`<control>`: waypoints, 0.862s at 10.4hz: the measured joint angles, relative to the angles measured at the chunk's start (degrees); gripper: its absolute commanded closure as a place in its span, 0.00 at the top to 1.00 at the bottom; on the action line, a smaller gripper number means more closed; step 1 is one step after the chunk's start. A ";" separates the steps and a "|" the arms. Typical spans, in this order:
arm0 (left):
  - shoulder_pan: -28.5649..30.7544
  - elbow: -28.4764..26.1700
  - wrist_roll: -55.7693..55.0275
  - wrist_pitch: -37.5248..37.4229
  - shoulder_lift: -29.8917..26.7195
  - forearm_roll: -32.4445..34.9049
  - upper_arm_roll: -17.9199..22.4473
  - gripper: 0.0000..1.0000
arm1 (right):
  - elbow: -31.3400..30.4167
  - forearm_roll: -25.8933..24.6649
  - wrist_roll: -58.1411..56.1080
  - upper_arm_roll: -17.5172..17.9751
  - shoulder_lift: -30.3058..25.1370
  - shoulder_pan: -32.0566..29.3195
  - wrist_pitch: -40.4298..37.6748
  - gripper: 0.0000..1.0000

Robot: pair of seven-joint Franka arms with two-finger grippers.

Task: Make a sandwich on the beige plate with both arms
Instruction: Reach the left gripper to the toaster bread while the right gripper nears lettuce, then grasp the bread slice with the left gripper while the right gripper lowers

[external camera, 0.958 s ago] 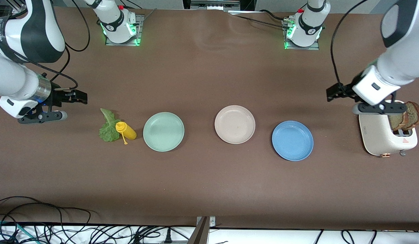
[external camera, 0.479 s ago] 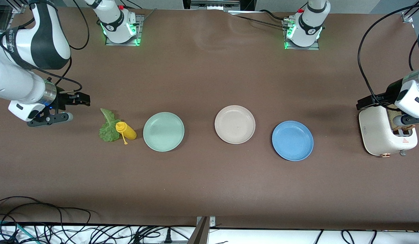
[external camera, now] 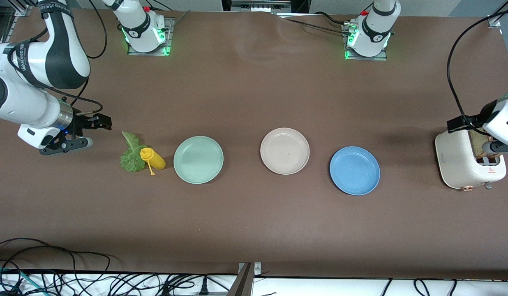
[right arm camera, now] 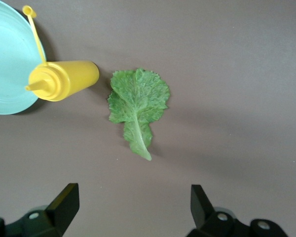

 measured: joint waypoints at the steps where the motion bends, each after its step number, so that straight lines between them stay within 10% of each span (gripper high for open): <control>1: 1.92 -0.01 2.18 1.76 1.08 0.05 0.02 1.00 | -0.67 0.00 -1.04 -0.42 0.00 -0.01 0.80 1.00; 7: 12.56 -0.51 7.16 7.45 9.11 0.05 0.04 0.97 | -7.83 -0.01 -9.01 -2.16 0.10 -0.02 10.89 1.00; 9: 13.52 -0.89 7.34 7.98 10.50 0.05 0.03 0.37 | -9.41 -0.01 -11.30 -2.15 0.31 0.02 13.58 1.00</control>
